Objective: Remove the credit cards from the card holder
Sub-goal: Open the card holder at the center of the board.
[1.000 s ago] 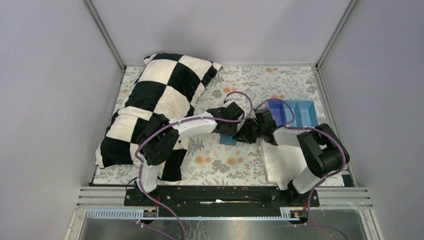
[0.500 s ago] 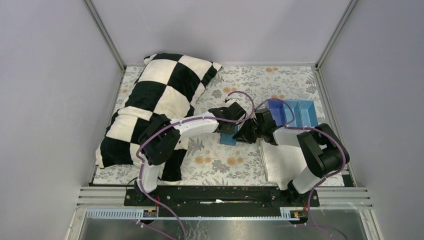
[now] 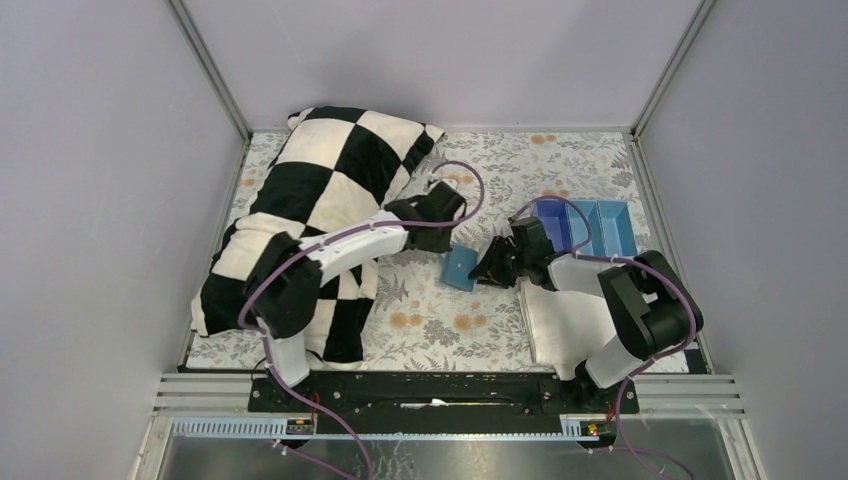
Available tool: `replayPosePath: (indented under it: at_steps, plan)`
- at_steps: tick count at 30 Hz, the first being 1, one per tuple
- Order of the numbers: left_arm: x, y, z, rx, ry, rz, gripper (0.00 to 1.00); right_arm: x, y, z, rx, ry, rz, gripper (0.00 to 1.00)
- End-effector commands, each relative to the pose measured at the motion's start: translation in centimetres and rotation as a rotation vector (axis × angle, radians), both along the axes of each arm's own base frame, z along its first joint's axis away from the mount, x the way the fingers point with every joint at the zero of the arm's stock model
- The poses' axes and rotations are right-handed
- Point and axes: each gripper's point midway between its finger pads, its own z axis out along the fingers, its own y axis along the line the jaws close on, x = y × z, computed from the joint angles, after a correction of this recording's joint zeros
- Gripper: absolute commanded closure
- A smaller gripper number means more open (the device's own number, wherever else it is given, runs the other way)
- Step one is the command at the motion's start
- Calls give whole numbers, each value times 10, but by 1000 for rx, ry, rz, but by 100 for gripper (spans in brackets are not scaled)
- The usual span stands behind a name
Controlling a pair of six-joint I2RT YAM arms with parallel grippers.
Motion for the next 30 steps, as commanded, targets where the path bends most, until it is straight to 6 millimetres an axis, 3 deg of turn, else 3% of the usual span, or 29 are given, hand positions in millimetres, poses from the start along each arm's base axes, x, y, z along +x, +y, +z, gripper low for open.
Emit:
replayPosePath:
  at_steps: [1,4,8,11,14,18,24,30]
  plan:
    - [-2,-6,68,-144,-85,-75,100,8,-13,20,-65,-70,-9,53]
    - [-16,-19,85,-236,-61,-151,100,17,-14,46,-49,-146,-43,38]
    - [-25,-34,97,-374,-25,-207,100,25,-23,68,-77,-202,-92,32]
    - [-25,-35,96,-392,-9,-205,100,28,-23,79,-81,-227,-83,31]
    - [-20,-20,83,-350,10,-159,100,28,-19,86,-63,-234,-61,34]
    - [-17,6,81,-337,14,-105,100,25,-12,85,-34,-223,-38,38]
    - [-2,75,46,-220,4,51,100,27,-1,78,-47,-199,-6,43]
    - [-6,89,3,-155,82,89,100,22,33,61,16,-130,41,49]
